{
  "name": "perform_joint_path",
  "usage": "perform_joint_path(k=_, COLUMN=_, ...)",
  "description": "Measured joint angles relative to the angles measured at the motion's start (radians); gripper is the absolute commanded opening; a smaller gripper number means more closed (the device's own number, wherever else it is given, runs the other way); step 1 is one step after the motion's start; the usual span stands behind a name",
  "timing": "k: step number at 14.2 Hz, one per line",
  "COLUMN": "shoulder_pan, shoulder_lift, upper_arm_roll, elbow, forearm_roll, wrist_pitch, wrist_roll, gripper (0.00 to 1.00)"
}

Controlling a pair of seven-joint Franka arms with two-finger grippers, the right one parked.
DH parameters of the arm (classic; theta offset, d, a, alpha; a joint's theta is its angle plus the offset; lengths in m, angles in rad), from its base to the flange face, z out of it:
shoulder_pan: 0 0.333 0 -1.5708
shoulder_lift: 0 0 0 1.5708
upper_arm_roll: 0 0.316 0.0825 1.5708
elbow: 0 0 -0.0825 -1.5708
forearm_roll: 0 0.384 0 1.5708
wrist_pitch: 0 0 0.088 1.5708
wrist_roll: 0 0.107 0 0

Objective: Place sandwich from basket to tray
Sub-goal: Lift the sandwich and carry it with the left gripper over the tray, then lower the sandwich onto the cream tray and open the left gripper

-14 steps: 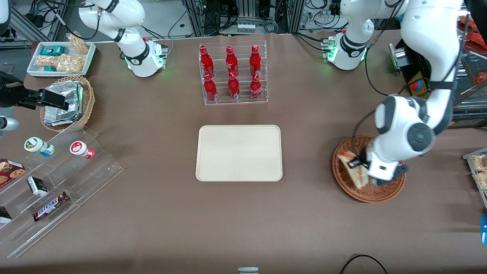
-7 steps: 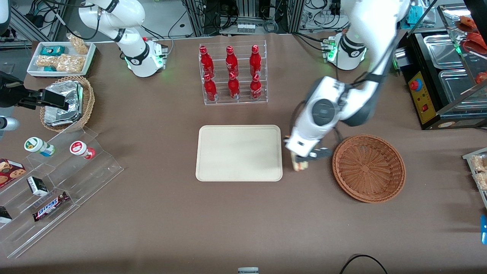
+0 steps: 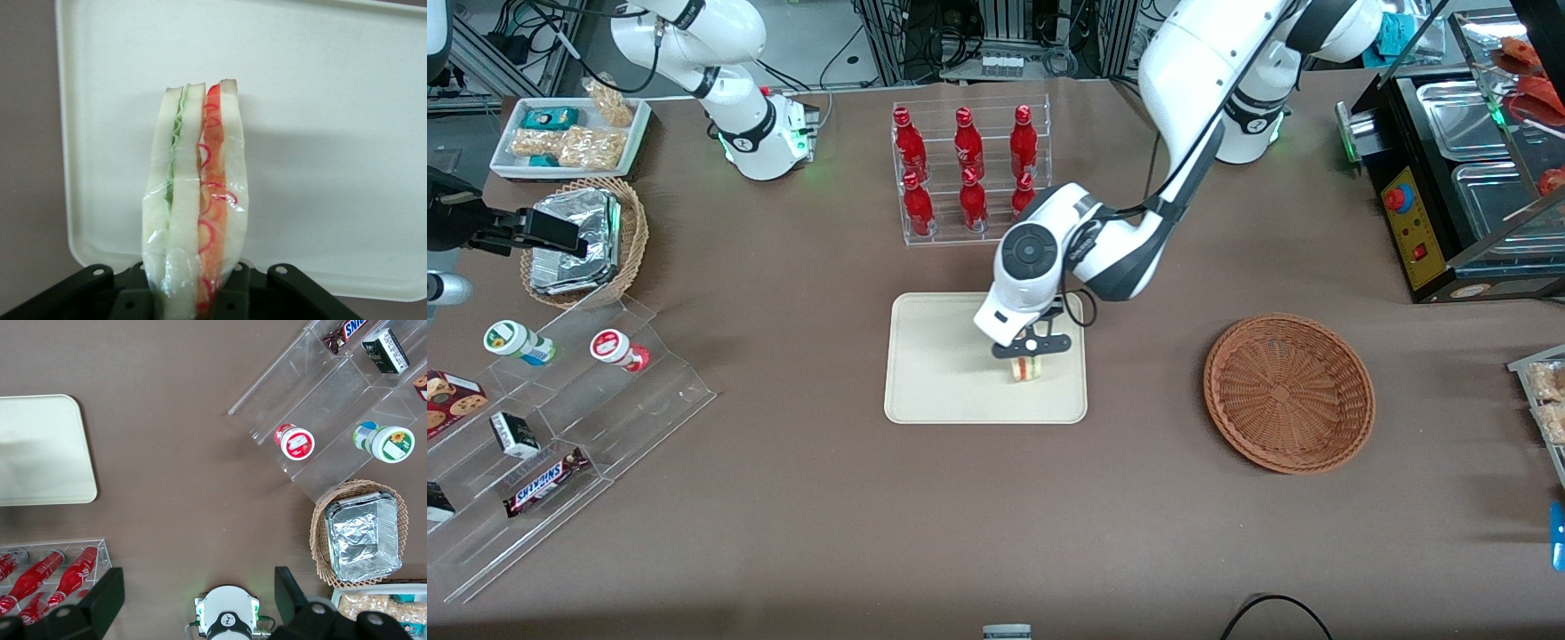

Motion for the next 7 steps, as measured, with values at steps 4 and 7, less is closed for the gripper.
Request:
perform_joint_path(k=4, shoulder_pan=-0.032, shoulder_lift=0.073, upper_arm_roll=0.000, elbow=0.077, forearm_roll=0.000, wrist_pitch=0.012, wrist_roll=-0.033, gripper=0.36)
perform_joint_path(k=7, shoulder_pan=-0.034, shoulder_lift=0.104, upper_arm_roll=0.003, elbow=0.108, forearm_roll=0.000, wrist_pitch=0.016, wrist_roll=-0.039, gripper=0.84)
